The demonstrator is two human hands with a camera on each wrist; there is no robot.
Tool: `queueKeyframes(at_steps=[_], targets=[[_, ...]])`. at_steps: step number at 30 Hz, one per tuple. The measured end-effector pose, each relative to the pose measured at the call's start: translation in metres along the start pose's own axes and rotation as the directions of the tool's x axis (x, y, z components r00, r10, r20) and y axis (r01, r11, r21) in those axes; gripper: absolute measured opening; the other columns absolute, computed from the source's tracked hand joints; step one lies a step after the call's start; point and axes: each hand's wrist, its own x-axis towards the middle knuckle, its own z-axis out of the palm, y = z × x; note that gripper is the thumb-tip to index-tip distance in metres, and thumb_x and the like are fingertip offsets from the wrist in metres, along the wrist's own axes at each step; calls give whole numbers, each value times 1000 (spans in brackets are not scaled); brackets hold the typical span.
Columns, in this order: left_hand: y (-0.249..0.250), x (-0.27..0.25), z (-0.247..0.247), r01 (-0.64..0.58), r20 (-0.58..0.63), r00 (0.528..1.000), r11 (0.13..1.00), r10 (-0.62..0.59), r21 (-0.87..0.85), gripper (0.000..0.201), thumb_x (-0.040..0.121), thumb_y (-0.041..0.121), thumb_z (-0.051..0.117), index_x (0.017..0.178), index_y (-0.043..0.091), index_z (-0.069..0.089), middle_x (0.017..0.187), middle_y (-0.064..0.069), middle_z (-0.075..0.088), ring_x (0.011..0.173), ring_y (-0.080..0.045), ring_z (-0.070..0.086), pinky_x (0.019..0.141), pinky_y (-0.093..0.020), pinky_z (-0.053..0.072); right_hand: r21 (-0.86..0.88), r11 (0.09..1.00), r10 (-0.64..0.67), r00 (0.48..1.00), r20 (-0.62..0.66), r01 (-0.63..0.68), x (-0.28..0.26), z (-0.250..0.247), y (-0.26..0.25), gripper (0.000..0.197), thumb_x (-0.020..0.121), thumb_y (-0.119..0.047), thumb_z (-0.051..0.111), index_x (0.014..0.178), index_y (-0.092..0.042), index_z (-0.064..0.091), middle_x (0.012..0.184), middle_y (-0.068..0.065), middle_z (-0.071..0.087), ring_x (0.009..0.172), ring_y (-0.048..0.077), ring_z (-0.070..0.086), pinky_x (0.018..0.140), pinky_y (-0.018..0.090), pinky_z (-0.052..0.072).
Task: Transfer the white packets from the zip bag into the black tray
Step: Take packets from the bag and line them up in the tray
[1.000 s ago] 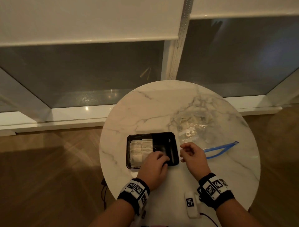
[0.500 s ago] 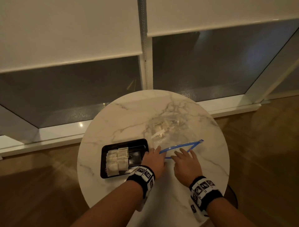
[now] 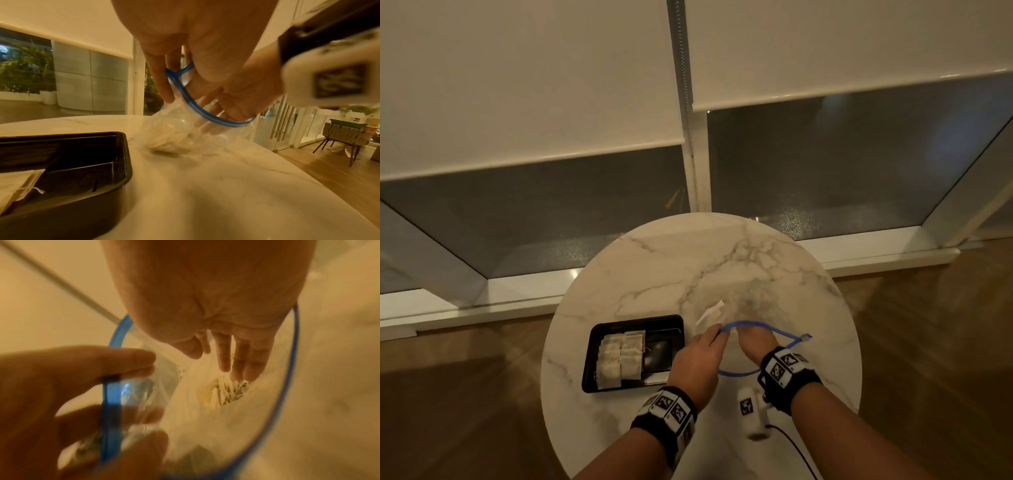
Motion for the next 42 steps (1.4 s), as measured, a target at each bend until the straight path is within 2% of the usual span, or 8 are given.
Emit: queueKeyframes(at_steps=[7,14,19,22,28,32,37,42], targets=[[15,-16,4,-23,-116,993,994,10,-107,78,81,9,73,149,20,37,153,-1,40,129,-21,53,96,-32,55,-48,984,177,972,153,-171,-5,-23,0,53,103,-30,44,149,-6,35,154,13,37,124,21,50,101,22,44],[29,-21,-5,-17,-139,990,992,-1,-128,90,64,-9,73,145,16,42,147,-4,48,125,-24,56,87,-31,58,-362,928,3,970,243,88,47,-14,0,62,96,-40,59,149,-18,37,154,5,39,137,28,41,114,39,33],[28,-19,1,-7,-102,995,990,-7,-138,87,69,-9,67,147,14,37,150,-7,44,129,-28,53,91,-36,58,218,976,-61,984,167,23,57,-14,-19,69,104,-30,43,154,2,8,161,14,16,149,29,20,117,35,24],[29,-17,1,5,-85,996,992,-16,-127,85,68,-7,70,145,13,39,147,-6,47,124,-28,56,85,-36,60,13,998,-69,944,322,69,58,-17,-19,105,85,-61,60,152,2,10,154,7,25,146,24,23,119,35,22],[26,-17,6,47,-69,996,990,-56,-131,89,68,-7,69,148,16,37,149,-4,45,127,-24,53,90,-30,57,-216,976,73,969,235,-21,51,-7,3,54,103,-31,47,153,-17,29,157,4,33,141,25,36,114,34,30],[22,-17,8,78,-95,991,983,-94,-167,98,67,-13,70,151,18,32,154,-4,40,132,-24,50,98,-30,52,414,877,122,947,297,-243,50,6,7,46,103,-14,43,145,3,38,152,20,38,118,24,45,71,29,44],[17,-15,2,110,-67,990,976,-124,-186,95,76,-18,56,157,19,23,163,-2,23,143,-22,37,108,-26,41,201,946,199,948,249,-252,41,6,-10,44,106,-26,40,142,-2,41,151,12,40,137,30,42,112,36,35],[12,-7,10,127,-100,984,971,-150,-204,89,86,-16,47,159,19,10,167,2,5,147,-18,25,114,-20,29,284,958,64,996,-69,-42,31,16,0,22,102,-19,42,102,-7,61,113,15,68,103,31,66,95,41,52]])
